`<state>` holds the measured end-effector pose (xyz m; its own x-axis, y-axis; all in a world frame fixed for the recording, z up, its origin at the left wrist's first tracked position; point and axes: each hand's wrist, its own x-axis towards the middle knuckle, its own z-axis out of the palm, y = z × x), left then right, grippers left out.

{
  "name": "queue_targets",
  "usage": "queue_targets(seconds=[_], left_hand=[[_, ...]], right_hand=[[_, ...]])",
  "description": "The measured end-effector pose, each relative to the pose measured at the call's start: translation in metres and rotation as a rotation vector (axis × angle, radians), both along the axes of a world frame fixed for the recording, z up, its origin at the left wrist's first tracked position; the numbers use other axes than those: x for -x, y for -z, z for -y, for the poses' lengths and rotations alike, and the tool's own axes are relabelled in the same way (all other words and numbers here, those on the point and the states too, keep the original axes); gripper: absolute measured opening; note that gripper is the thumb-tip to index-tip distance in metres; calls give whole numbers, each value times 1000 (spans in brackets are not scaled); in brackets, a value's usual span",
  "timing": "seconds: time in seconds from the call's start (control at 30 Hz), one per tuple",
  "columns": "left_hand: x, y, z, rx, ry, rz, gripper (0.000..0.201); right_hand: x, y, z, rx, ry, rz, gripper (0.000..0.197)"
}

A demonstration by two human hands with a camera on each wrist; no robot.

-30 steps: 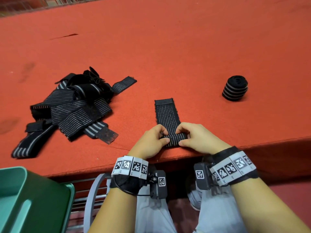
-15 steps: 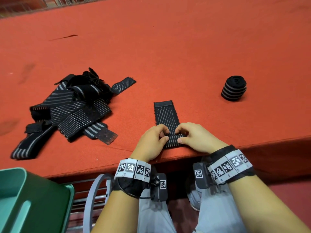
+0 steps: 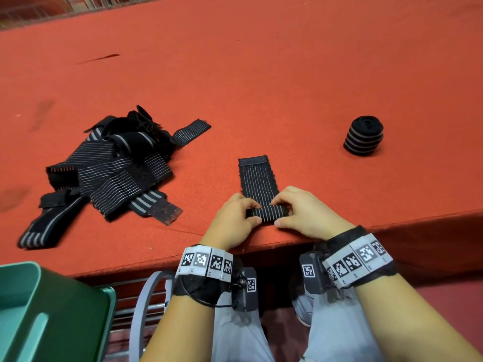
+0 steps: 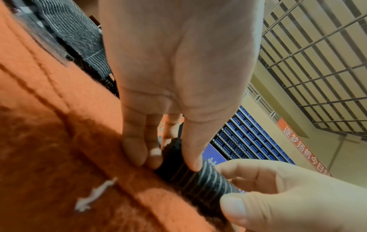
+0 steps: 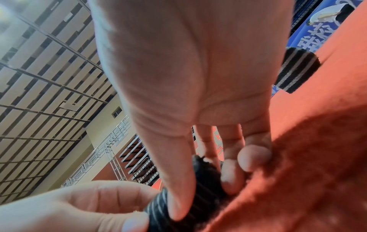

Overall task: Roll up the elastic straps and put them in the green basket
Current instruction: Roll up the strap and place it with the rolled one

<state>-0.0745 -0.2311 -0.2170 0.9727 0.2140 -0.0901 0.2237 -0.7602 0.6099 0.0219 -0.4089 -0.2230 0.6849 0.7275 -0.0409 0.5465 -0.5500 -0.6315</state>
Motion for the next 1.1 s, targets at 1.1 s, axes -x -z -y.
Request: queue_targets(seconds=[1.1], left_hand=[[5,-10,3,110,41,-12,19]], right_hand=[[-6,-2,1,-3,62,-78,3]])
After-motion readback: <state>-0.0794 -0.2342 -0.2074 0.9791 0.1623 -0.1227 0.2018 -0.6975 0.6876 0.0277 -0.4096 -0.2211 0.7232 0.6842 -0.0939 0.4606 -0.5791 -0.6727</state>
